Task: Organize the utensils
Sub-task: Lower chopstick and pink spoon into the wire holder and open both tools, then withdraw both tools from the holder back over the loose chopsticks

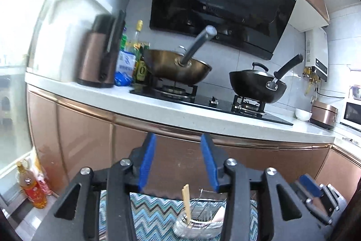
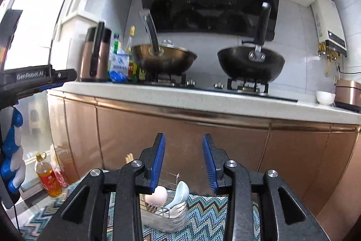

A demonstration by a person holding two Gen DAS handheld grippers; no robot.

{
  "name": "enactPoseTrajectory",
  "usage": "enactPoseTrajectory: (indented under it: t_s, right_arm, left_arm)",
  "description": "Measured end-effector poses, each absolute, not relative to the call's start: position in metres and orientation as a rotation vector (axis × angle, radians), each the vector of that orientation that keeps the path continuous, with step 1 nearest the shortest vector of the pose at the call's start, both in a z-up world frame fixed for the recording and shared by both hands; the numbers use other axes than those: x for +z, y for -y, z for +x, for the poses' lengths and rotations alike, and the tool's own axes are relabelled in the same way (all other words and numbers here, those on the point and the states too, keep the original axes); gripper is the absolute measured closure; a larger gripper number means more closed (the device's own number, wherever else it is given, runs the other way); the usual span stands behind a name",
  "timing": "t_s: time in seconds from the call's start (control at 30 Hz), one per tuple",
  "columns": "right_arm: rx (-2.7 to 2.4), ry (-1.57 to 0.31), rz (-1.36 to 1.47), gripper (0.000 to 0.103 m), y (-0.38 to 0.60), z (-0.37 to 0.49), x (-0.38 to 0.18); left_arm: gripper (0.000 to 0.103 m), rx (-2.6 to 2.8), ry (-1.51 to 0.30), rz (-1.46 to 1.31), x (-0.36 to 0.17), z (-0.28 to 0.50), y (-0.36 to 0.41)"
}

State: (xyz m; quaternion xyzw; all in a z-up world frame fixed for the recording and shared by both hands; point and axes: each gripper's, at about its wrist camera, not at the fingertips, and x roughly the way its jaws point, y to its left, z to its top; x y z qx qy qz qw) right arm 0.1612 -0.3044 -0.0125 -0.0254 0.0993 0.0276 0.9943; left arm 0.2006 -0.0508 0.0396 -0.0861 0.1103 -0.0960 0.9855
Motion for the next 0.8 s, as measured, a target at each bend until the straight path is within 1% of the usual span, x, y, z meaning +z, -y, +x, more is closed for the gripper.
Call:
enactPoseTrajectory:
  t_s: [0.17, 0.37, 0.67, 0.8]
  right_arm:
    - [0.067, -0.169, -0.046, 0.066, 0.304, 0.128, 0.008]
    - [0.093, -0.15, -0.032, 0.066, 0.302, 0.096, 0.023]
    - [0.109, -0.17, -0.005, 0.066, 0.309, 0.073, 0.023]
    - [0.099, -0.174, -0.007, 0.066, 0.311, 0.065, 0.02]
  left_arm:
    - [0.063, -0.155, -0.219, -0.13, 0.055, 0.162, 0.028]
    - [0.063, -0.128, -0.266, -0.101, 0.057, 0.13, 0.003]
    - [0.063, -0.137, -0.393, -0.052, 0.033, 0.103, -0.02]
    - [0.063, -0.133, -0.417, -0.046, 0.025, 0.093, -0.03]
